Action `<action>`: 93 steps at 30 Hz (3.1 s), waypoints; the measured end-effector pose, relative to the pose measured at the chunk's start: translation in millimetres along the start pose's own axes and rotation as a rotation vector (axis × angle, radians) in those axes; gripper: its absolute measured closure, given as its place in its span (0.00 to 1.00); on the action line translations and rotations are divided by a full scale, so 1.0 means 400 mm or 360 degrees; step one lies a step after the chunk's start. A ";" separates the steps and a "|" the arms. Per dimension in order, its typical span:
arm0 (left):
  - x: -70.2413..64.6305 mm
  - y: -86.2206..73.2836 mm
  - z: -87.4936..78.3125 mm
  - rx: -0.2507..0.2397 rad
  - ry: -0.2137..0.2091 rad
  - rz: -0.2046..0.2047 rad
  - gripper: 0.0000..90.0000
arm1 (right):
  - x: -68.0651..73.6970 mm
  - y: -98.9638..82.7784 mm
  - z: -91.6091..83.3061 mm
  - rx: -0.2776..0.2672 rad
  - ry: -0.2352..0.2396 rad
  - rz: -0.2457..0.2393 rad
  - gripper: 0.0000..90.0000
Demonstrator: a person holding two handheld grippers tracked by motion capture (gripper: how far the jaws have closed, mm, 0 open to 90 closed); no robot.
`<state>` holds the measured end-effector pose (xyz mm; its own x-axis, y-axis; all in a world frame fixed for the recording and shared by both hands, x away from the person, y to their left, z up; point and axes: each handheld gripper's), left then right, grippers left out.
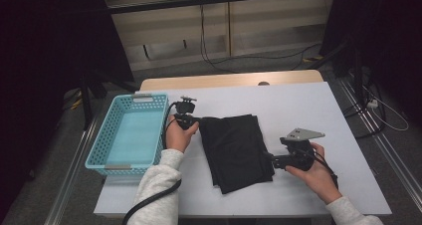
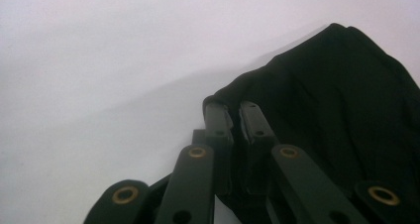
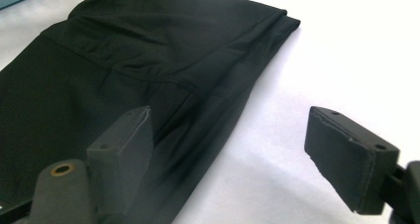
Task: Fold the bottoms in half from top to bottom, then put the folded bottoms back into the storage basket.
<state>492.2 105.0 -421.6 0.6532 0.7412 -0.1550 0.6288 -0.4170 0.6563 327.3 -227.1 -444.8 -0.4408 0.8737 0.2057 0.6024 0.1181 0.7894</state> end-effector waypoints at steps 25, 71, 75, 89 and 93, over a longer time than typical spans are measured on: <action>0.008 -0.090 -0.026 -0.0039 0.0110 0.0068 0.15 | 0.052 -0.012 0.041 0.0043 0.0022 -0.0017 0.13; -0.020 -0.110 -0.040 -0.0044 0.0094 0.0115 0.08 | 0.085 -0.016 0.083 0.0243 -0.0010 0.0029 0.34; -0.018 -0.112 -0.033 -0.0035 0.0106 0.0108 0.08 | 0.088 -0.013 0.084 0.0258 -0.0028 0.0049 0.36; -0.014 -0.110 -0.036 -0.0048 0.0103 0.0080 0.07 | 0.105 -0.005 0.086 0.0276 -0.0069 0.0126 0.57; -0.018 -0.107 -0.035 -0.0053 0.0101 0.0081 0.07 | 0.104 -0.009 0.084 0.0261 -0.0007 0.0154 0.70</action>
<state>454.8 125.0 -438.1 0.6554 0.7516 -0.0745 0.5804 -0.4380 0.6865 329.3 -175.1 -458.5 -0.3730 0.8867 0.2732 0.7424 0.1086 0.6611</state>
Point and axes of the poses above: each handheld gripper's, and its own axes: z roughly forward along the jaws, y roughly out of its top, x roughly to its left, and after that the axes turned 9 degrees about z, right-handed
